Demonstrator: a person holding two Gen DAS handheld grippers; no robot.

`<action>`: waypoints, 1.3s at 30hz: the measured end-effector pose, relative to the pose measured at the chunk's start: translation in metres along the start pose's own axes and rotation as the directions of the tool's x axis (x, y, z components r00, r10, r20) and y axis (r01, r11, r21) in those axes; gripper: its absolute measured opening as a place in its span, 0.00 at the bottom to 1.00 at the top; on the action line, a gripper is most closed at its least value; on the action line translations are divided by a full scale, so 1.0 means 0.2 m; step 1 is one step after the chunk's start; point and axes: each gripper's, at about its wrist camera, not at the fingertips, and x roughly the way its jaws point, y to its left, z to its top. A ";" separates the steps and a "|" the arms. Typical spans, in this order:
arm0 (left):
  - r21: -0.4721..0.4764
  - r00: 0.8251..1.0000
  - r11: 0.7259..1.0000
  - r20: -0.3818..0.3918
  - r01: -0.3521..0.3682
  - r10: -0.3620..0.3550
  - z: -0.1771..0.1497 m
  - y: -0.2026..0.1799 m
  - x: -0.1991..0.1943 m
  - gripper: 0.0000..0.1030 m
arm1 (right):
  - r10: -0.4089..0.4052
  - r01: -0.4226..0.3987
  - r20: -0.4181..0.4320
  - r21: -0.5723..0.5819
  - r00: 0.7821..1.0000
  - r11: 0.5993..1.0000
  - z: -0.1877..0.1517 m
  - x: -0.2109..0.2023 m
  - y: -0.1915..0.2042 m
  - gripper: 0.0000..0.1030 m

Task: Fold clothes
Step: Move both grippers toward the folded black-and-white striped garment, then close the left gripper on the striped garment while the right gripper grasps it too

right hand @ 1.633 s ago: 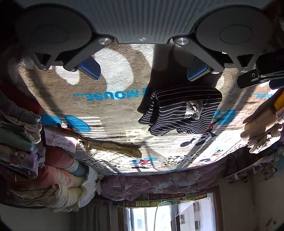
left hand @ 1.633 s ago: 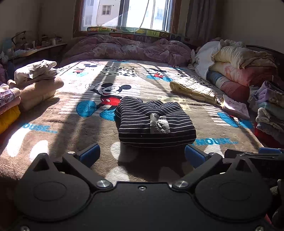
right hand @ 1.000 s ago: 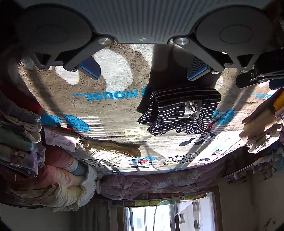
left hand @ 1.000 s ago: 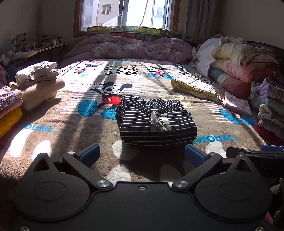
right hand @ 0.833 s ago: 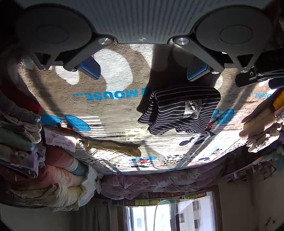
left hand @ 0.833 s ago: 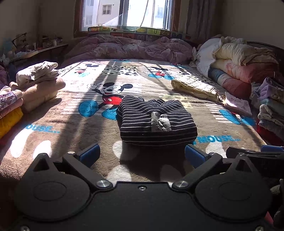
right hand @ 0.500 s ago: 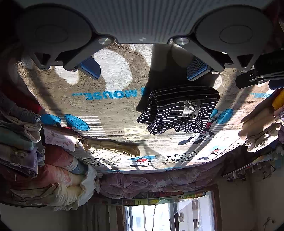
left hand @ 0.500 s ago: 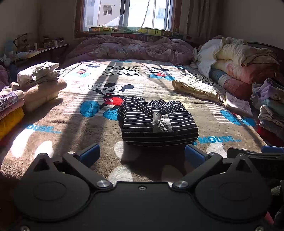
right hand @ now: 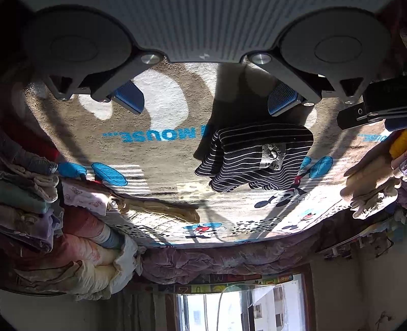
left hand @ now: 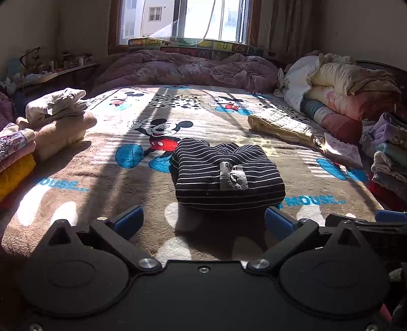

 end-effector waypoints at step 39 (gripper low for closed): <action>-0.155 0.992 0.987 -0.110 0.047 -0.065 -0.05 0.22 0.45 1.00 | 0.273 -0.280 0.073 0.127 0.959 0.952 0.05 0.42 -0.14 0.99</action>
